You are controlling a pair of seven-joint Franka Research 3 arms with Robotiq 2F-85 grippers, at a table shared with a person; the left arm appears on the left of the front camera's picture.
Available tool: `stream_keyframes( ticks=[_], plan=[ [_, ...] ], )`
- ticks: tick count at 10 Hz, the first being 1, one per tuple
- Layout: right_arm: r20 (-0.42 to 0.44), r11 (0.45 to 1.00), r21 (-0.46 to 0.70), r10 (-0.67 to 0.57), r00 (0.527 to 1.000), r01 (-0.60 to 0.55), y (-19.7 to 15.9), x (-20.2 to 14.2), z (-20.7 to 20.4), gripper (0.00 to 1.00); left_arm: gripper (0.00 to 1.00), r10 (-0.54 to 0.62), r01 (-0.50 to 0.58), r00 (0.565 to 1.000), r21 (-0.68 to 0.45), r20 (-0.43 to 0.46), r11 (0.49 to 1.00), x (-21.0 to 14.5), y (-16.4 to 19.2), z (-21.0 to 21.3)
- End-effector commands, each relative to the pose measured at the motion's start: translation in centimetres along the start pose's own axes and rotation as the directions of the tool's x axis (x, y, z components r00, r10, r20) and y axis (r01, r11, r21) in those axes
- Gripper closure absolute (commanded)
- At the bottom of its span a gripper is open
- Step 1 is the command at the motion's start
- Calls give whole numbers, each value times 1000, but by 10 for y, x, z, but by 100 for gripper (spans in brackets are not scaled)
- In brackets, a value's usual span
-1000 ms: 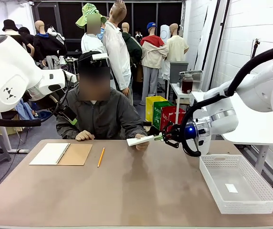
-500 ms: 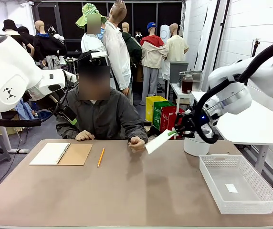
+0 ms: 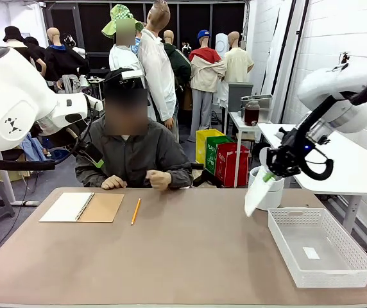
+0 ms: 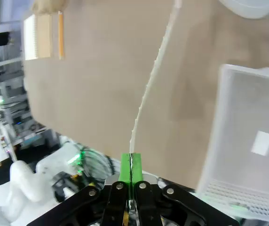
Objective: Sort the paper based on its condition.
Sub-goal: If a person hands you a paper, place it in the Organizing basket , and if it's crumpled, put it in the Trash can.
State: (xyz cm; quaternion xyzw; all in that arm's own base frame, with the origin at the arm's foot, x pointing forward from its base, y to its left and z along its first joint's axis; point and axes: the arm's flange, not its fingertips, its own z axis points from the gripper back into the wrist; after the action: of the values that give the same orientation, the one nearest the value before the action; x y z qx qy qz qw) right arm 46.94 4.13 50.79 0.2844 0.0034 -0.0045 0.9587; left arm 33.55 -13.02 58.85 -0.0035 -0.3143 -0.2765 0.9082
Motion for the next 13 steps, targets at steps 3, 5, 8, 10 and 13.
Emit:
stream_keyframes(
  ticks=[3, 5, 8, 10, 13],
  plan=[
    [53, 988, -155, -11, 999, 19, -29, -52, 13, 100, 0, 1, -1, 1000, 0, -1, 1000, 1, 1, 1],
    [62, 975, -221, -15, 998, 28, -41, -72, 17, 100, 0, 1, -1, 1000, 0, -1, 1000, 1, 1, 1],
    [44, 949, -312, -37, 998, 48, -58, -78, 19, 100, 0, 1, -1, 1000, 0, -1, 1000, 1, 1, 1],
    [24, 949, -315, 5, 1000, 3, -67, -66, 9, 100, 0, 1, -1, 1000, 0, -1, 1000, 1, 1, 1],
    [12, 965, -256, 61, 998, -55, -67, -50, -10, 100, 0, 1, -1, 1000, 0, -1, 1000, 1, 1, 1]
  ],
)
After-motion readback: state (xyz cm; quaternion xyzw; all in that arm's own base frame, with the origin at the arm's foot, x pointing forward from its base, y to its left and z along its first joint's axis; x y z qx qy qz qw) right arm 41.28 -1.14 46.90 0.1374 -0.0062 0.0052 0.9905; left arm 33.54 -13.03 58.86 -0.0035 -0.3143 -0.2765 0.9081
